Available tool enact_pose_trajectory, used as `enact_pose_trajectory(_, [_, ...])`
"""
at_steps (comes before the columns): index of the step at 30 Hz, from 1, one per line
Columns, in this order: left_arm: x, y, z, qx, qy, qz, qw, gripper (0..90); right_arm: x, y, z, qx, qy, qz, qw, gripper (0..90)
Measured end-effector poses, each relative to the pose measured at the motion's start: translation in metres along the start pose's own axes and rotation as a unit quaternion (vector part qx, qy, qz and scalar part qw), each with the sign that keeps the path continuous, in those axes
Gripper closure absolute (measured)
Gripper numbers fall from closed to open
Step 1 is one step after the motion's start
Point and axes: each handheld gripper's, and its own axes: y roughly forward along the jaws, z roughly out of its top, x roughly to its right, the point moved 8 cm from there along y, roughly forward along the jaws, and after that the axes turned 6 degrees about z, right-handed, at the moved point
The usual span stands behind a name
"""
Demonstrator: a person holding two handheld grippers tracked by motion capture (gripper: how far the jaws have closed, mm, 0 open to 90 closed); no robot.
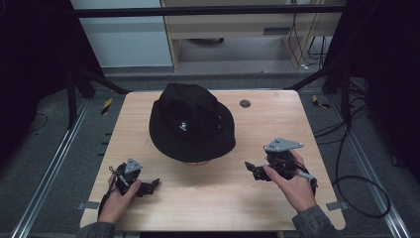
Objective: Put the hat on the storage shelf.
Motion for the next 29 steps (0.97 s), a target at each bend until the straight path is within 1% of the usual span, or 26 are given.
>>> enact_pose_trajectory(2, [0.000, 0.000, 0.000, 0.000, 0.000, 0.000, 1.0000, 0.0, 0.002, 0.004, -0.010, -0.004, 0.005, -0.005, 1.0000, 13.3])
enact_pose_trajectory(4, [0.000, 0.000, 0.000, 0.000, -0.001, 0.000, 1.0000, 0.0, 0.004, 0.012, -0.026, -0.014, 0.016, -0.005, 0.9998, 13.3])
enact_pose_trajectory(7, [0.000, 0.000, 0.000, 0.000, -0.001, 0.000, 1.0000, 0.0, 0.007, 0.024, -0.049, -0.034, 0.031, -0.010, 0.9989, 13.4])
enact_pose_trajectory(8, [0.000, 0.000, 0.000, 0.000, -0.001, 0.000, 1.0000, 0.0, 0.007, 0.024, -0.049, -0.034, 0.031, -0.010, 0.9989, 13.4])
enact_pose_trajectory(9, [0.000, 0.000, 0.000, 0.000, -0.001, 0.000, 1.0000, 0.0, 0.008, 0.028, -0.054, -0.040, 0.034, -0.010, 0.9986, 13.4])
enact_pose_trajectory(10, [0.000, 0.000, 0.000, 0.000, -0.001, 0.000, 1.0000, 0.0, 0.010, 0.034, -0.065, -0.053, 0.039, -0.019, 0.9977, 13.4])
enact_pose_trajectory(11, [0.000, 0.000, 0.000, 0.000, -0.001, 0.000, 1.0000, 0.0, 0.011, 0.039, -0.073, -0.065, 0.043, -0.022, 0.9968, 13.4])
enact_pose_trajectory(17, [0.000, 0.000, 0.000, 0.000, -0.001, 0.000, 1.0000, 0.0, 0.014, 0.050, -0.092, -0.098, 0.050, -0.031, 0.9934, 12.0])
enact_pose_trajectory(18, [0.000, 0.000, 0.000, 0.000, -0.002, 0.000, 1.0000, 0.0, 0.015, 0.051, -0.094, -0.103, 0.048, -0.032, 0.9930, 11.9])
enact_pose_trajectory(19, [0.000, 0.000, 0.000, 0.000, -0.001, 0.000, 1.0000, 0.0, 0.016, 0.052, -0.096, -0.102, 0.047, -0.039, 0.9929, 11.3])
enact_pose_trajectory(20, [0.000, 0.000, 0.000, 0.000, -0.001, 0.000, 1.0000, 0.0, 0.016, 0.052, -0.096, -0.099, 0.047, -0.040, 0.9932, 11.3])
enact_pose_trajectory(22, [0.000, 0.000, 0.000, 0.000, -0.001, 0.000, 1.0000, 0.0, 0.018, 0.051, -0.096, -0.095, 0.056, -0.044, 0.9930, 11.4])
enact_pose_trajectory(23, [0.000, 0.000, 0.000, 0.000, -0.001, 0.000, 1.0000, 0.0, 0.017, 0.052, -0.097, -0.092, 0.049, -0.046, 0.9935, 10.7])
enact_pose_trajectory(24, [0.000, 0.000, 0.000, 0.000, -0.001, 0.000, 1.0000, 0.0, 0.017, 0.053, -0.097, -0.088, 0.047, -0.046, 0.9940, 9.7])
enact_pose_trajectory(26, [0.000, 0.000, 0.000, 0.000, -0.001, -0.001, 1.0000, 0.0, 0.017, 0.055, -0.098, -0.062, 0.047, -0.051, 0.9957, 7.6])
enact_pose_trajectory(29, [0.000, 0.000, 0.000, -0.002, -0.001, -0.001, 1.0000, 0.0, 0.017, 0.055, -0.098, -0.058, 0.048, -0.051, 0.9959, 7.6])
